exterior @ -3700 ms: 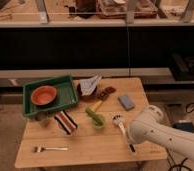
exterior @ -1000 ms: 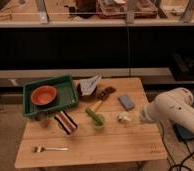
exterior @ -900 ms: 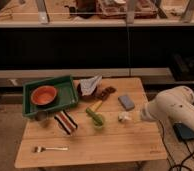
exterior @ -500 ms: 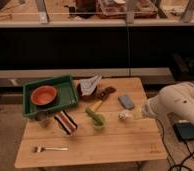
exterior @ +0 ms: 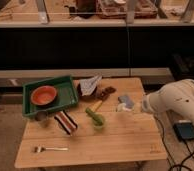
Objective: Wipe red bowl with brush
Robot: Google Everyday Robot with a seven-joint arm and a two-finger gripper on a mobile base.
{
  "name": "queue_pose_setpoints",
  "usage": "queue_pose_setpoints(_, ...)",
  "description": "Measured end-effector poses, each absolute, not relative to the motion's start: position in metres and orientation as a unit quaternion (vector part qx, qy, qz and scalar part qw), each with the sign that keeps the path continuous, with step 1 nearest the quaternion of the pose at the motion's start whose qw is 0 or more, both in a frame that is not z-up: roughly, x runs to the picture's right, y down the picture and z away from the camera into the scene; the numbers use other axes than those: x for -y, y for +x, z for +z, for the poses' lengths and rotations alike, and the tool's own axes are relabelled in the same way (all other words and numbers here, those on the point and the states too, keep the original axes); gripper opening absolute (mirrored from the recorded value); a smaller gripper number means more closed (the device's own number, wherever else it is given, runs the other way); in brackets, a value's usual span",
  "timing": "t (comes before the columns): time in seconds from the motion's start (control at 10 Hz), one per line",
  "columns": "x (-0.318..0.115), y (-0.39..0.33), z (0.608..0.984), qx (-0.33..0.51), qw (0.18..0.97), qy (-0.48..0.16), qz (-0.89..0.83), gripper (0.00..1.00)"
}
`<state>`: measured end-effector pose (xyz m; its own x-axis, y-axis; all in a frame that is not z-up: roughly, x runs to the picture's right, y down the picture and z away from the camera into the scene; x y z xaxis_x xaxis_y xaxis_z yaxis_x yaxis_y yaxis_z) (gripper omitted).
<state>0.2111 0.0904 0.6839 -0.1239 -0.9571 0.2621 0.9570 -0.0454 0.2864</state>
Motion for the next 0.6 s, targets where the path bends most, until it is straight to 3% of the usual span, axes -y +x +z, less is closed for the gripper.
queue_pose_setpoints(0.6, -0.021, 0.126, 0.675, 0.180, 0.614, 0.090, -0.763, 0.00)
